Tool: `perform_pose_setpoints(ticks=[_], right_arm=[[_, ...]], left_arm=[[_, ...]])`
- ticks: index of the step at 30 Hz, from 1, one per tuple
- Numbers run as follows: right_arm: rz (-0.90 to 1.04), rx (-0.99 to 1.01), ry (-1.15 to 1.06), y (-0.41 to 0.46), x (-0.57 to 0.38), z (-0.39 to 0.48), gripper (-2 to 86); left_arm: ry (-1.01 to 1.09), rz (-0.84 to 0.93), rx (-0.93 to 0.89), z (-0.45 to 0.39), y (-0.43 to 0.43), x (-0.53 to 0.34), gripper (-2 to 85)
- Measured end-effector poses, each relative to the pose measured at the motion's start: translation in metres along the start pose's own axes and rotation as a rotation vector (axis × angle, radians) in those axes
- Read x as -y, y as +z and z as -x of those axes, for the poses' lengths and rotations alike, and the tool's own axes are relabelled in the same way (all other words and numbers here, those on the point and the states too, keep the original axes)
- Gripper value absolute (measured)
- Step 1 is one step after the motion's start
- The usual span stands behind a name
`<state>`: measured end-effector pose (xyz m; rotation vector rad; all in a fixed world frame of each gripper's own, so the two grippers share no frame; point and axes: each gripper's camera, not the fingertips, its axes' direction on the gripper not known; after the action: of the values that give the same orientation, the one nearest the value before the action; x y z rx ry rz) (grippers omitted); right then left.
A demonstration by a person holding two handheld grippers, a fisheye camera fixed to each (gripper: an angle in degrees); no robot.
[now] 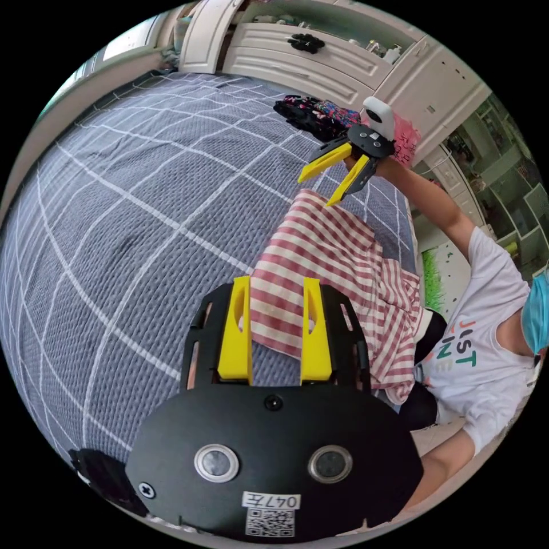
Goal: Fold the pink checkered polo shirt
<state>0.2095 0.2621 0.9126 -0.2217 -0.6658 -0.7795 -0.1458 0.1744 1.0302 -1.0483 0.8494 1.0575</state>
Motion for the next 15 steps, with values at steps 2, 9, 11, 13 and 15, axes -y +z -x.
perform_pose_setpoints(ticks=[2,9,11,13,15], right_arm=[[0.014,0.026,0.016,0.008,-0.001,-0.015,11.7],[0.039,0.188,0.007,0.030,-0.007,-0.025,5.2],[0.001,0.207,-0.018,0.029,-0.013,-0.017,1.3],[-0.035,0.184,-0.025,0.023,-0.018,-0.009,0.3],[-0.067,0.154,-0.030,0.012,-0.023,0.003,0.0]], left_arm=[[0.005,0.039,-0.065,0.013,0.010,0.002,12.7],[0.056,0.153,-0.138,0.014,0.029,-0.002,9.7],[0.060,0.162,-0.131,0.011,0.029,-0.004,4.2],[0.086,0.157,-0.114,0.001,0.027,-0.006,0.9],[0.114,0.139,-0.064,-0.018,0.018,-0.010,-0.2]])
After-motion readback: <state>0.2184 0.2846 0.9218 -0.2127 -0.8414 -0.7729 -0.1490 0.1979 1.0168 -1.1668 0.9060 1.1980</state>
